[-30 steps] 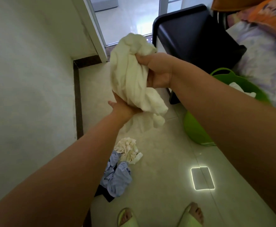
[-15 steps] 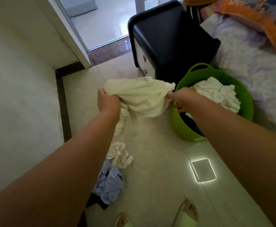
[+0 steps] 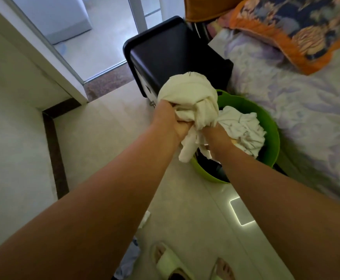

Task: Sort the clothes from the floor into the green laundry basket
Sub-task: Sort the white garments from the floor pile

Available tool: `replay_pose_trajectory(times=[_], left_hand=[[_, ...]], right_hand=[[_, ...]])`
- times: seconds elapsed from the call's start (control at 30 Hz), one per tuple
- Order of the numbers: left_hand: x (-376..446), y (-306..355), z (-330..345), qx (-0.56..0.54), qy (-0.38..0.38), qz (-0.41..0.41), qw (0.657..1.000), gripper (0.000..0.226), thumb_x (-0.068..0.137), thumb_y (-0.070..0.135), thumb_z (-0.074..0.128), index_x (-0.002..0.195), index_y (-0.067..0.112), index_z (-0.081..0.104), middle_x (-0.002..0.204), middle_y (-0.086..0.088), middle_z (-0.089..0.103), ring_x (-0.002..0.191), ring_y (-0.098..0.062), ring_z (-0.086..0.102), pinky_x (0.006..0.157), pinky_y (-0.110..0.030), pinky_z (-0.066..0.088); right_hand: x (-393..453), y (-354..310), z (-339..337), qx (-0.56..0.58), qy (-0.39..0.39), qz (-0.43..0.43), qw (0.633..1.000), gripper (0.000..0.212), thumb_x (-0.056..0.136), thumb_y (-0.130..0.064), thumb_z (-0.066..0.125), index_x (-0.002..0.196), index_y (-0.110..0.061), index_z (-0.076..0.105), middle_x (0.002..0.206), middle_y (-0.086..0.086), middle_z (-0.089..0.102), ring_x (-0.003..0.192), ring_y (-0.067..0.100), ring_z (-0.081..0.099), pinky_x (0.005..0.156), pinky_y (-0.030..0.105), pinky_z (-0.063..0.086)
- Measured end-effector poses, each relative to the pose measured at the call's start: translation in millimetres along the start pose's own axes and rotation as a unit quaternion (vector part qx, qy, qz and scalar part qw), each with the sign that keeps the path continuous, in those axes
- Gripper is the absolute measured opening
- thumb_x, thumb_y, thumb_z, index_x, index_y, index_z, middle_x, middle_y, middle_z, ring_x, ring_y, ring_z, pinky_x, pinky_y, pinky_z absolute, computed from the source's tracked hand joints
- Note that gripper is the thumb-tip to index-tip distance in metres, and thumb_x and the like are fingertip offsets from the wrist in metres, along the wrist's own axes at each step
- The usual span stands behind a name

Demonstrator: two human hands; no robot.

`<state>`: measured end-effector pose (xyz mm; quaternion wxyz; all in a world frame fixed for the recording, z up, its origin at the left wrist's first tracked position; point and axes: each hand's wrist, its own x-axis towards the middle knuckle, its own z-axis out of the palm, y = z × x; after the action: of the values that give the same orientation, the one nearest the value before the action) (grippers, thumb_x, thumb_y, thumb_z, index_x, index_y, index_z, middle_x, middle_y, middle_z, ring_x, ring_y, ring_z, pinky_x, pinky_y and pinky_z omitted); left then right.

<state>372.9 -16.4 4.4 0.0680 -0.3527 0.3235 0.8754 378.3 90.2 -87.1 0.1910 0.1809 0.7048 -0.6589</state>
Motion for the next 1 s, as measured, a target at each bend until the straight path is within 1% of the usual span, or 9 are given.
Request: replay_pose_trajectory(times=[0.1, 0.17, 0.3, 0.4, 0.57, 0.7, 0.83, 0.9, 1.0], left_hand=[[21, -2, -2, 0.017, -0.038, -0.014, 0.999, 0.021, 0.099, 0.016, 0.047, 0.104, 0.005, 0.064, 0.077, -0.013, 0.07, 0.059, -0.026, 0.069, 0.05, -0.034, 0.056], [43, -13, 4, 0.054, -0.018, -0.023, 0.998, 0.024, 0.098, 0.013, 0.047, 0.117, 0.006, 0.061, 0.092, -0.015, 0.07, 0.073, -0.028, 0.07, 0.057, -0.039, 0.059], [85, -34, -6, 0.27, 0.086, -0.011, 0.959, 0.026, 0.087, 0.011, 0.061, 0.112, 0.007, 0.059, 0.1, -0.016, 0.066, 0.087, -0.032, 0.067, 0.071, -0.047, 0.06], [120, -45, -10, 0.483, 0.071, 0.064, 0.871, 0.03, 0.078, 0.028, 0.064, 0.101, 0.012, 0.055, 0.094, -0.006, 0.06, 0.087, -0.025, 0.061, 0.073, -0.035, 0.055], [174, -54, -12, 0.683, 0.05, 0.104, 0.721, 0.053, 0.09, 0.036, 0.055, 0.133, 0.017, 0.033, 0.106, -0.001, 0.056, 0.097, -0.025, 0.059, 0.079, -0.038, 0.05], [209, -82, -20, 0.767, 0.021, 0.06, 0.638, 0.083, 0.092, 0.037, 0.052, 0.152, 0.031, -0.006, 0.112, -0.006, 0.057, 0.097, -0.026, 0.06, 0.08, -0.038, 0.049], [235, -118, -38, 0.853, -0.004, 0.003, 0.522, 0.089, 0.088, 0.039, 0.055, 0.153, 0.02, -0.003, 0.15, -0.016, 0.027, 0.131, -0.033, 0.038, 0.105, -0.039, 0.036], [246, -127, -42, 0.857, -0.014, -0.018, 0.515, 0.101, 0.086, 0.035, 0.061, 0.152, 0.014, -0.013, 0.156, -0.018, 0.004, 0.141, -0.035, 0.022, 0.112, -0.04, 0.028], [258, -130, -43, 0.816, -0.081, -0.006, 0.572, 0.115, 0.082, 0.038, 0.068, 0.148, 0.021, -0.025, 0.159, -0.011, -0.007, 0.146, -0.033, 0.014, 0.116, -0.044, 0.026]], right_hand=[[19, -17, -21, 0.049, 0.076, 0.048, 0.995, 0.015, 0.096, -0.023, 0.053, 0.11, -0.018, 0.055, 0.111, 0.015, 0.062, 0.089, 0.026, 0.059, 0.082, 0.044, 0.054], [40, -23, -42, 0.129, 0.116, 0.037, 0.984, 0.007, 0.098, -0.03, 0.05, 0.098, -0.025, 0.055, 0.094, 0.002, 0.062, 0.079, 0.016, 0.057, 0.071, 0.035, 0.053], [84, -30, -79, 0.108, 0.17, 0.076, 0.976, 0.018, 0.098, -0.035, 0.044, 0.095, -0.024, 0.059, 0.1, 0.006, 0.065, 0.086, 0.022, 0.06, 0.086, 0.04, 0.052], [128, -21, -95, 0.006, 0.179, 0.103, 0.978, 0.019, 0.099, -0.021, 0.043, 0.095, -0.012, 0.059, 0.107, 0.023, 0.063, 0.106, 0.037, 0.06, 0.096, 0.052, 0.047], [176, 0, -98, -0.055, 0.216, 0.083, 0.971, 0.031, 0.092, -0.009, 0.049, 0.122, -0.009, 0.059, 0.121, 0.014, 0.064, 0.089, 0.019, 0.057, 0.09, 0.042, 0.052], [208, 13, -98, -0.076, 0.211, 0.083, 0.971, 0.032, 0.094, -0.01, 0.045, 0.122, -0.007, 0.059, 0.124, 0.016, 0.062, 0.101, 0.029, 0.061, 0.092, 0.042, 0.05], [235, 31, -97, -0.288, 0.199, 0.061, 0.935, 0.051, 0.092, -0.022, 0.051, 0.142, -0.02, 0.04, 0.14, 0.018, 0.043, 0.123, 0.039, 0.047, 0.104, 0.043, 0.038], [243, 42, -94, -0.414, 0.173, 0.035, 0.893, 0.072, 0.088, -0.019, 0.056, 0.151, -0.027, 0.022, 0.147, 0.018, 0.031, 0.13, 0.04, 0.037, 0.109, 0.045, 0.032], [250, 58, -83, -0.509, 0.016, -0.074, 0.857, 0.068, 0.09, -0.02, 0.051, 0.151, -0.035, 0.023, 0.152, 0.014, 0.029, 0.134, 0.037, 0.034, 0.112, 0.043, 0.031]])
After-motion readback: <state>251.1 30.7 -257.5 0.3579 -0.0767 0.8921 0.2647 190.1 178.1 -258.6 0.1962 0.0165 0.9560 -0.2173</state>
